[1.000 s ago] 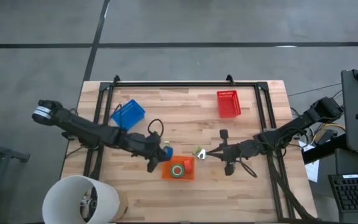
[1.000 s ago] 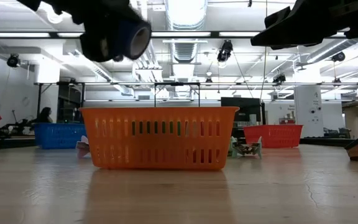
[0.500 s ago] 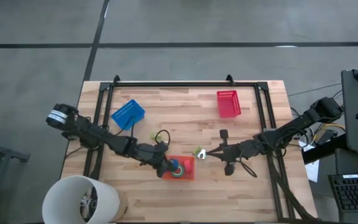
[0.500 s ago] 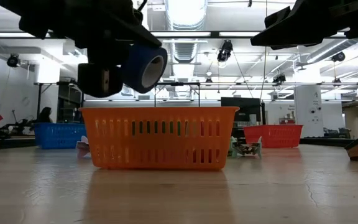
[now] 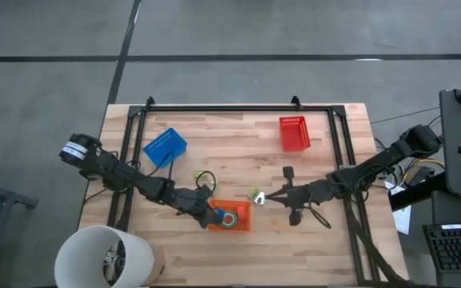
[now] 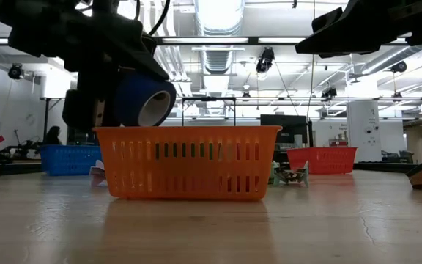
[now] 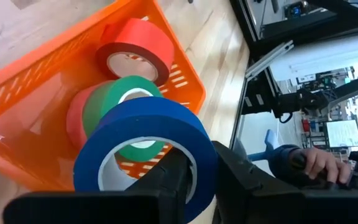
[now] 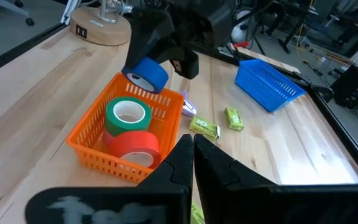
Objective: Pick and place Stapler, Stapler remover, tape
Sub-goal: Put the blue tape into the orange bin
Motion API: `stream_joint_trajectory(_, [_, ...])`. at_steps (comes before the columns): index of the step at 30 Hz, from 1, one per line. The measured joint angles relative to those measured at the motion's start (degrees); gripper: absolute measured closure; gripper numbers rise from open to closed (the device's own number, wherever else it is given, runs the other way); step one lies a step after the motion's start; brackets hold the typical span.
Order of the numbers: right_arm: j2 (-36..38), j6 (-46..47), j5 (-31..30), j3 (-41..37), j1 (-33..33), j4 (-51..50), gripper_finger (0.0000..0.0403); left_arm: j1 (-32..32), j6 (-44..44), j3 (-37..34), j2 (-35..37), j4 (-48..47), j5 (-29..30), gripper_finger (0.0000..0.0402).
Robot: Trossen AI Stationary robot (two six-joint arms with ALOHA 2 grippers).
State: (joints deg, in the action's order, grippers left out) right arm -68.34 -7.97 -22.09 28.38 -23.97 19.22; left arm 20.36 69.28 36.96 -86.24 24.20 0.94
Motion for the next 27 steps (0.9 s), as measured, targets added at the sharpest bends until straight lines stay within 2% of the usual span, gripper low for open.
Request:
stream_joint_trajectory(6, [0.0,-0.1,0.0,0.0,0.0,0.0,0.0394,0.0,0.0,0.0,0.0,1.0,0.1,0.0313])
stream_joint_trajectory(19, [0.0,-0.6,0.0,0.0,0.0,0.0,0.0394,0.1,-0.4,-0.1,0.2,1.6,0.1,0.023])
stream_joint_trajectory(23, [0.0,-0.6,0.0,0.0,0.0,-0.1,0.0394,0.0,3.6,-0.4,0.2,0.2,-3.3,0.0223])
stream_joint_trajectory(27, [0.0,-0.6,0.0,0.0,0.0,0.0,0.0394,0.1,3.1,-0.4,0.3,0.7,-2.5,0.0223])
